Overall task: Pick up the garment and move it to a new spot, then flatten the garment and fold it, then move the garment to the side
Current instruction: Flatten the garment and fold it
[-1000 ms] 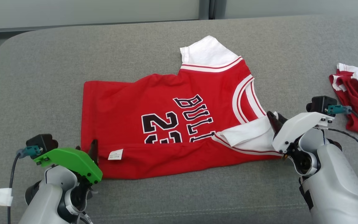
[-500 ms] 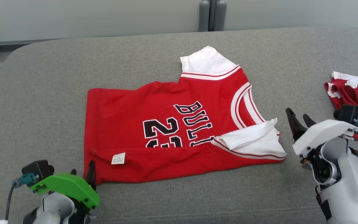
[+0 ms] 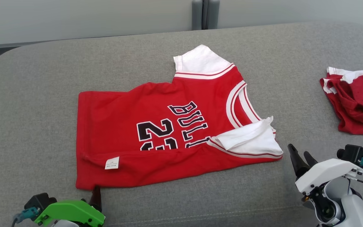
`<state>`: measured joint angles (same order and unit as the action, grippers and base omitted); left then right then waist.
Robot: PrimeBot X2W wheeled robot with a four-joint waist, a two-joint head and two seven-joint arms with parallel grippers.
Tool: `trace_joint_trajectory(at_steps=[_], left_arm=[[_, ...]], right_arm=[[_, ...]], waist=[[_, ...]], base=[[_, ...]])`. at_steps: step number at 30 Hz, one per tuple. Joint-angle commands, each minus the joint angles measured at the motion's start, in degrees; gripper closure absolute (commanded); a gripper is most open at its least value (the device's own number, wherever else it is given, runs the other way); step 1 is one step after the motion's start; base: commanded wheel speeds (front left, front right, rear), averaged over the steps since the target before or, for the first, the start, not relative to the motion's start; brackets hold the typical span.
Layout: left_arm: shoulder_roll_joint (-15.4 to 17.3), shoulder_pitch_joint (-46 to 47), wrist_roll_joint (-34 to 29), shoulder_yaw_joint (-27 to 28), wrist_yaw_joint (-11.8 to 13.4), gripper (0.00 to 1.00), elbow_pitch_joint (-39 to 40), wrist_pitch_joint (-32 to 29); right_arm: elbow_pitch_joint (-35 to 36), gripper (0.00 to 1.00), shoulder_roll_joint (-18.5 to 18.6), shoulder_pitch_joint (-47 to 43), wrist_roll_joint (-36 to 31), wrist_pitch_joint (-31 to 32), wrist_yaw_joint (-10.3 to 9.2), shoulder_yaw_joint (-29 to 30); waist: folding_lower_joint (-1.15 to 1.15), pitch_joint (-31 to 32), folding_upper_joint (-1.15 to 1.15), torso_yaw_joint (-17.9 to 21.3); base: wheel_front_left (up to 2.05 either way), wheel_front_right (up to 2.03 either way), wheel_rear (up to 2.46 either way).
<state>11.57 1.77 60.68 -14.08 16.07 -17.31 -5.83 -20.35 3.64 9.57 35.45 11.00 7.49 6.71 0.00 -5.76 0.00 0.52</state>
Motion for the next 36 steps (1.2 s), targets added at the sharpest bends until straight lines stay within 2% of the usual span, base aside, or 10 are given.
trace_joint_trajectory(at_steps=[1, 10, 17, 22, 23, 25, 26, 28, 29, 36], left_arm=[[-0.26, 0.76, 0.54, 0.77, -0.59, 0.00, -0.45, 0.61], [-2.61, 4.60, 3.69, 4.24, -2.98, 0.01, -5.37, 3.50], [-3.55, 6.84, 4.67, 5.12, -4.30, 0.20, -8.10, 4.83], [-4.05, 8.32, 4.50, 5.00, -5.34, 0.55, -9.08, 5.54], [-4.12, 8.47, 4.52, 4.94, -5.44, 0.57, -9.17, 5.63], [-4.31, 8.70, 4.52, 4.95, -6.17, 0.67, -9.25, 6.28], [-4.37, 8.85, 4.51, 4.97, -6.45, 0.73, -9.33, 6.63], [-4.53, 9.19, 4.37, 5.09, -7.38, 0.91, -9.29, 7.55], [-4.61, 9.31, 4.43, 5.12, -8.09, 1.00, -9.09, 8.05], [-4.37, 9.18, 4.24, 5.43, -11.59, 1.00, -7.28, 10.61]], right_arm=[[0.33, 0.00, -0.15, -0.65, 0.37, -0.09, -0.01, -0.25], [0.35, 0.00, -0.66, -0.13, 2.13, -0.08, -0.01, -3.63], [-4.06, 0.00, -0.70, 2.53, 5.62, -1.41, -0.01, -7.63], [-9.33, 0.00, -0.75, 5.97, 6.49, -4.26, -0.01, -11.23], [-10.05, 0.05, -0.76, 6.56, 6.37, -4.70, -0.01, -11.78], [-11.09, 0.59, -0.80, 7.71, 6.06, -5.89, -0.02, -12.91], [-11.38, 0.78, -0.81, 8.20, 6.21, -6.42, -0.02, -13.38], [-11.45, 1.00, -0.69, 8.99, 7.01, -7.35, -0.01, -14.43], [-11.25, 1.00, -0.42, 9.33, 7.51, -7.80, -0.01, -14.77], [-8.58, 1.00, 1.92, 10.15, 11.88, -9.64, -0.01, -15.82]], waist=[[0.00, -0.78, 0.00, 0.80], [0.00, -3.22, 0.00, 2.38], [0.00, -4.94, 0.00, 1.56], [0.00, -6.13, 0.00, 0.52], [0.00, -6.30, 0.00, 0.39], [0.00, -6.52, 0.00, 0.15], [0.00, -6.60, 0.00, 0.05], [0.00, -6.66, 0.00, -0.05], [0.00, -6.65, 0.00, -0.07], [0.00, -5.61, 0.00, -0.05]], base=[[0.00, 0.00, 0.00], [0.00, 0.00, 0.00], [0.00, 0.00, 0.00], [0.00, 0.00, 0.00], [0.00, 0.00, 0.00], [0.00, 0.00, 0.00], [0.00, 0.00, 0.00], [0.00, 0.00, 0.00], [0.00, 0.00, 0.00], [0.00, 0.00, 0.00]])
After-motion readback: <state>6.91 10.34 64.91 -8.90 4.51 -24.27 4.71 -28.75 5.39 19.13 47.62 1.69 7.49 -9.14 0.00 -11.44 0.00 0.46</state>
